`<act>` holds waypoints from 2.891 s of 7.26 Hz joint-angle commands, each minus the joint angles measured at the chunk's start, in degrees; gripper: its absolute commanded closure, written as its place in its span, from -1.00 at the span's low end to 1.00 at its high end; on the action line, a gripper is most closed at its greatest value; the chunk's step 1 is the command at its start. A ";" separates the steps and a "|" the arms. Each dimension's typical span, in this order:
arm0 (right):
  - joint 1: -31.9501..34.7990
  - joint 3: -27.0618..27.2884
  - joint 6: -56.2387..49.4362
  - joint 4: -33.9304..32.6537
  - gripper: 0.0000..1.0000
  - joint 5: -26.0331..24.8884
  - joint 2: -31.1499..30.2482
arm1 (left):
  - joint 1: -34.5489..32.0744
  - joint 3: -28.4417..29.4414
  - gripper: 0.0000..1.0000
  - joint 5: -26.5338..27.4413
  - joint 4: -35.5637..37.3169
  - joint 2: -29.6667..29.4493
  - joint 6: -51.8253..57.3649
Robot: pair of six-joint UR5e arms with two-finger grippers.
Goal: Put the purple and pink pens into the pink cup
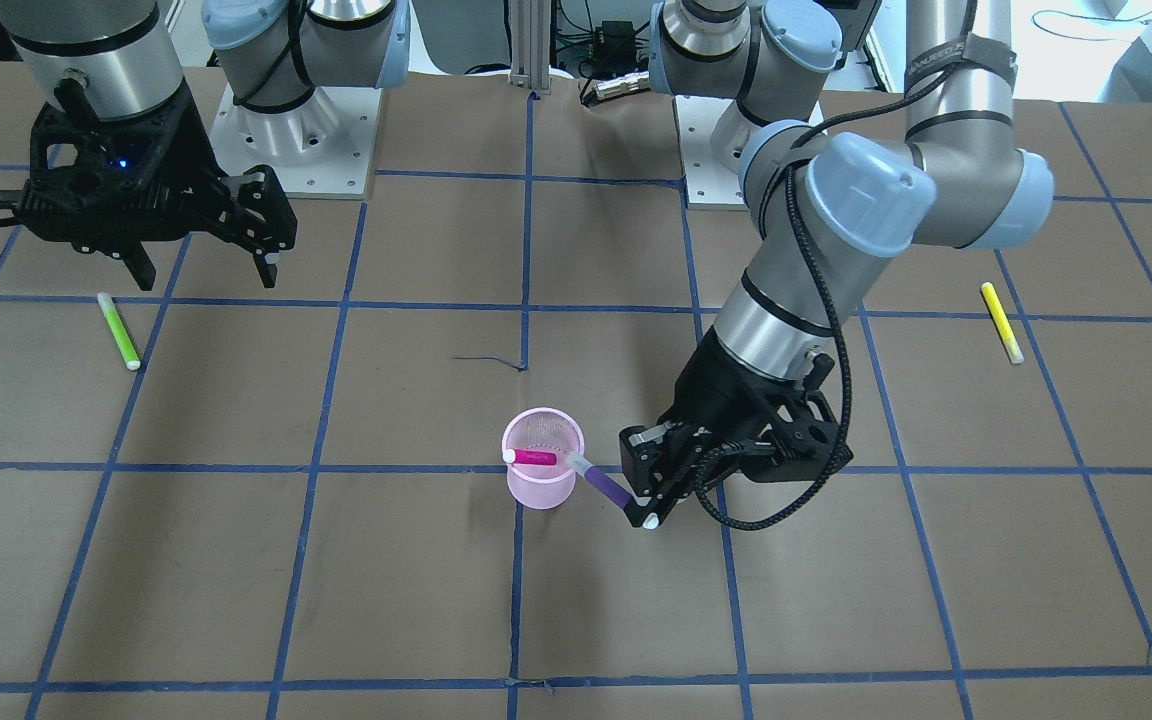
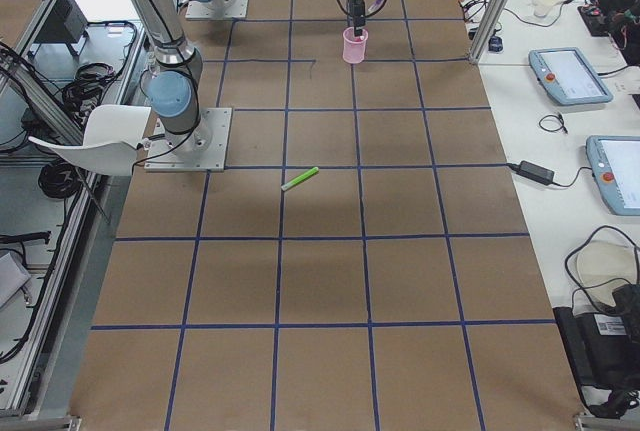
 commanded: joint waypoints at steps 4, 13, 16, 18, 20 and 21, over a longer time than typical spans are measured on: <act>0.13 -0.24 -0.19 -0.29 -1.00 -0.02 0.03 | -3.08 -7.58 1.00 3.38 5.35 0.09 0.12; 0.39 -0.42 -0.28 0.77 -1.00 -0.72 -0.23 | -6.32 -7.59 1.00 9.42 5.61 1.66 1.98; 0.83 -0.50 -0.19 1.56 -1.00 -0.38 -0.23 | -9.31 -7.68 1.00 16.10 9.36 1.06 3.29; 0.65 -0.76 1.82 2.43 -1.00 2.33 -0.40 | -10.20 -7.85 1.00 16.39 12.29 1.31 3.30; 0.65 -1.82 8.32 2.78 -1.00 2.35 -0.67 | -10.82 -9.43 1.00 17.19 12.56 1.76 3.30; 0.74 -1.82 7.98 2.61 -1.00 2.53 -0.49 | -10.90 -9.43 1.00 17.10 12.56 1.32 3.30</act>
